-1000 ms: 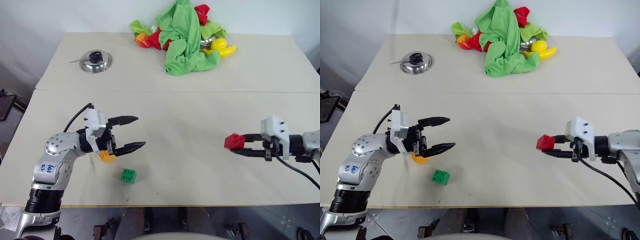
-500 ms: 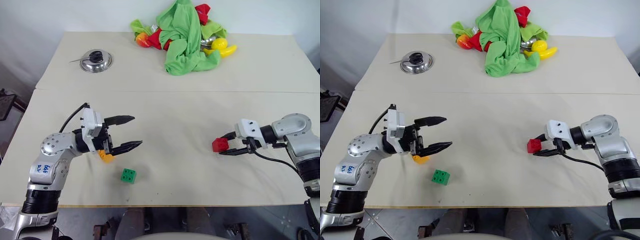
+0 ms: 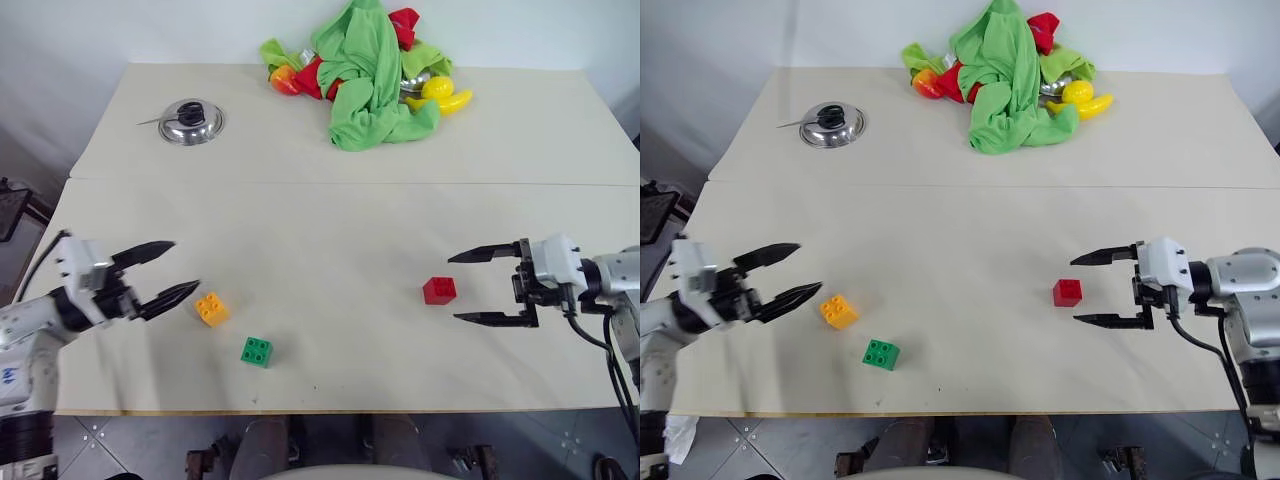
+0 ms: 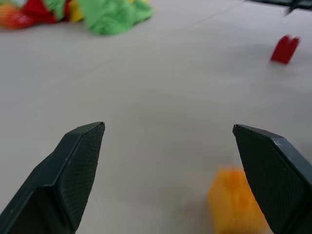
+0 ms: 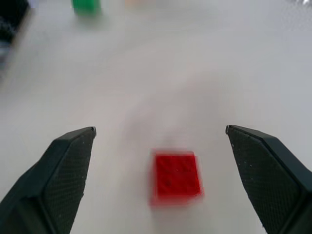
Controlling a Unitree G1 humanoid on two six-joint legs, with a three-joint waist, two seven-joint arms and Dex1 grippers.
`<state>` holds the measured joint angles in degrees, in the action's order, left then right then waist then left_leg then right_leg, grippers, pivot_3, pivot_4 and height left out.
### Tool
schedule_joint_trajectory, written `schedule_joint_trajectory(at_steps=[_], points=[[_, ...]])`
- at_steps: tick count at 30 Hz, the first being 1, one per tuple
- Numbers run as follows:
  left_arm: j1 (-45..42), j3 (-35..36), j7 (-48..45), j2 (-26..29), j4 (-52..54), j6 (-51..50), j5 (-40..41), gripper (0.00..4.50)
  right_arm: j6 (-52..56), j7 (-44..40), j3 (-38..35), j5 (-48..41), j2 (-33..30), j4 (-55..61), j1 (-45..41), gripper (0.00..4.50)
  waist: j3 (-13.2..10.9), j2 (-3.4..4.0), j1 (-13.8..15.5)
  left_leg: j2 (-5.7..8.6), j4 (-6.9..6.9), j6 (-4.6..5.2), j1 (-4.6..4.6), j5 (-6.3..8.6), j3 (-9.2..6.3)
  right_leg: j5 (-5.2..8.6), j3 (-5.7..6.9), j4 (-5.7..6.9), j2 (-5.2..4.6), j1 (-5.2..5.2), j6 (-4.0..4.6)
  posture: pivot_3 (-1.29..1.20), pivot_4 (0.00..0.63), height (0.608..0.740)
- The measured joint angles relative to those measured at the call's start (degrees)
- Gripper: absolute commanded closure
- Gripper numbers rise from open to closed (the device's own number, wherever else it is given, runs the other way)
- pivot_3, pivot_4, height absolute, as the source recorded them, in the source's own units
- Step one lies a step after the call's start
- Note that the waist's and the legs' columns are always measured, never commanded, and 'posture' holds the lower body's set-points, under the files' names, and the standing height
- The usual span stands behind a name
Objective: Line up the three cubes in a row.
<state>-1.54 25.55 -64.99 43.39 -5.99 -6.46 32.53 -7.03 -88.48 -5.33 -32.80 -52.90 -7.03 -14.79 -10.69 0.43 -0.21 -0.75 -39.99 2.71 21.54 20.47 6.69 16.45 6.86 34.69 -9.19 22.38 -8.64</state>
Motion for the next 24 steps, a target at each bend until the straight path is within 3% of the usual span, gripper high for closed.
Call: schedule_joint_trajectory(at_steps=[6, 12, 19, 24], points=[[7.0, 5.8, -2.6, 2.4, -8.0, 2.3, -0.4, 0.00, -2.2, 0.5, -2.7, -4.2, 7.6, 10.1, 13.2, 0.03, 0.0, -0.10, 0.1, 0.06, 0.04, -0.02, -0.05, 0.11, 0.03, 0.03, 0.04, 0.06, -0.14, 0.02, 0.06, 0.00, 0.150, 0.740], [11.1, 6.8, -4.8, 2.5, -7.4, 4.0, -0.6, 0.00, -5.6, 1.1, -4.5, -2.0, 8.5, 9.1, 14.9, 0.03, 0.0, -0.13, 0.0, 0.06, 0.02, 0.00, -0.13, 0.16, 0.04, 0.02, 0.03, 0.09, -0.27, 0.01, 0.08, 0.00, 0.150, 0.740], [10.6, 1.2, -11.6, 8.4, 15.0, 0.7, 2.4, 0.00, -5.4, 0.7, -9.1, -2.0, 5.7, 8.3, 18.3, 0.03, 0.0, -0.13, 0.3, 0.12, 0.03, -0.02, -0.13, 0.23, -0.01, 0.02, 0.01, 0.04, -0.36, -0.04, 0.16, 0.00, 0.150, 0.740], [2.8, -10.5, -12.9, 11.5, 25.1, -3.3, 1.8, 0.00, -6.6, 0.5, -10.7, -1.4, 5.4, 5.1, 20.3, 0.03, 0.0, -0.07, -0.1, 0.04, 0.05, -0.01, -0.20, 0.22, 0.16, 0.02, -0.04, 0.07, -0.10, -0.04, 0.17, 0.00, 0.150, 0.740]])
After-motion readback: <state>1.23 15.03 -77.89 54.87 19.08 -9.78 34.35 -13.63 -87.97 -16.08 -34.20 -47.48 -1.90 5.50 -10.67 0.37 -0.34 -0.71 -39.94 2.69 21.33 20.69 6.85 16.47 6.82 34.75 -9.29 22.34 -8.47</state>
